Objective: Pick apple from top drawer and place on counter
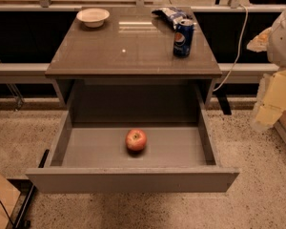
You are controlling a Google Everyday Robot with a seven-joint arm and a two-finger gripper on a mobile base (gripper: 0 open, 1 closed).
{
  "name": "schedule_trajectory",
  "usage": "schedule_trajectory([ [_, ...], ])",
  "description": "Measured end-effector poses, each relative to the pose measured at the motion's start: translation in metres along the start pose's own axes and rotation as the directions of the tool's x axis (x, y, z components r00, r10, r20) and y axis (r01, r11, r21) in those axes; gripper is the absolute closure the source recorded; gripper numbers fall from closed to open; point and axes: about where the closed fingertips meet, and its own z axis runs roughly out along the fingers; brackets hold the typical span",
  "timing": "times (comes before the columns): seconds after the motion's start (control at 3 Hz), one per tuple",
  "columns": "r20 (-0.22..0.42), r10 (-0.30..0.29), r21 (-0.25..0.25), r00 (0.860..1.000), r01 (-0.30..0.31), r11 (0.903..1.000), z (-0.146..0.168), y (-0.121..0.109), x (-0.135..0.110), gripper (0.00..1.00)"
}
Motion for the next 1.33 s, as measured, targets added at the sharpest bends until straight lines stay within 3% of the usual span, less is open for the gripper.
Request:
schedule_trajectory([
  [0.33,0.000,0.000,0.000,1.000,0.000,1.0000,0.000,0.000,0.000,0.00],
  [0.67,0.059,0.023,0.013,0.998,-0.024,0.9996,0.007,-0.001,-0.004,0.00],
  [1.0,0.205,0.032,0.024,0.978,-0.037,0.9990,0.033,-0.009,-0.022,0.00],
  [1.33,0.350,0.007,0.049,0.937,-0.026,0.9985,0.066,-0.032,-0.047,0.00],
])
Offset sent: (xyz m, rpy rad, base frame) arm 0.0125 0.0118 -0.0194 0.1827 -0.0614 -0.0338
